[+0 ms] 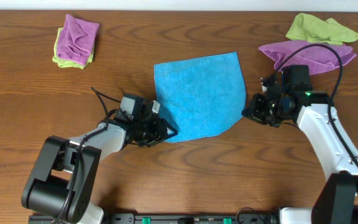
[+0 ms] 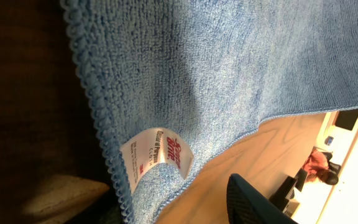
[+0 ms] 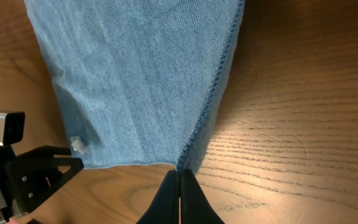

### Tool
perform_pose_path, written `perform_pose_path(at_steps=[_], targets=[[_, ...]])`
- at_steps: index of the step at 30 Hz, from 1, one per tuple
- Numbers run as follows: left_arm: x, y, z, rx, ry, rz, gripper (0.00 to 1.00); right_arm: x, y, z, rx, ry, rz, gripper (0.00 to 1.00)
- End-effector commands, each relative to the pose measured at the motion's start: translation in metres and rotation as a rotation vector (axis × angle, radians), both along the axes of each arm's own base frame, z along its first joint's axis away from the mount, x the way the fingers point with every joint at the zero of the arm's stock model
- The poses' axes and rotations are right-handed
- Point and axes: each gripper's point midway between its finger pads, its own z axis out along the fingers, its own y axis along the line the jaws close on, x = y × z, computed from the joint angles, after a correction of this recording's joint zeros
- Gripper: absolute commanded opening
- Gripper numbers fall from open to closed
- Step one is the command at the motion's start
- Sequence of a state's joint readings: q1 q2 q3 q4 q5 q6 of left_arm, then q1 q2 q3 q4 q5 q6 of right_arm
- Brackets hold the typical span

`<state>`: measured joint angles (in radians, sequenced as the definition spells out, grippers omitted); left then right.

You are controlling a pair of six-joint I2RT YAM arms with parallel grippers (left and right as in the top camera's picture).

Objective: Fold the cloth

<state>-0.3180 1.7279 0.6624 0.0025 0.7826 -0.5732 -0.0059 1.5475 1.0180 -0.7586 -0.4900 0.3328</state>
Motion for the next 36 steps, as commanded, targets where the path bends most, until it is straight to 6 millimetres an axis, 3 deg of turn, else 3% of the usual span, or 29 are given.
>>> perform_pose_path(at_steps=[1,7,13,19,22,26,31,36], targets=[[-0.039,0.039,-0.062,0.243,0.142,0.040,0.45,0.001,0.004,0.001,0.010,-0.007,0.014,0.01],[-0.039,0.038,-0.062,0.242,0.142,0.042,0.17,0.001,0.004,0.001,0.010,-0.008,0.014,0.01],[-0.042,0.037,-0.061,0.232,0.159,0.040,0.06,0.001,0.004,0.001,0.010,-0.008,0.014,0.02],[-0.034,0.042,-0.056,0.198,0.172,0.088,0.06,0.001,0.004,0.001,0.014,-0.008,0.015,0.02],[-0.006,0.051,-0.036,0.124,0.132,0.156,0.05,0.005,0.004,0.002,0.010,-0.033,0.025,0.02],[0.047,0.068,0.002,0.064,-0.007,0.248,0.05,0.026,0.003,0.009,0.001,-0.130,0.021,0.02],[0.087,0.062,0.038,0.015,-0.122,0.245,0.06,0.045,-0.002,0.007,-0.049,-0.195,0.006,0.02],[0.124,0.062,0.071,0.017,-0.236,0.261,0.06,0.056,0.013,-0.014,-0.028,-0.169,0.002,0.02]])
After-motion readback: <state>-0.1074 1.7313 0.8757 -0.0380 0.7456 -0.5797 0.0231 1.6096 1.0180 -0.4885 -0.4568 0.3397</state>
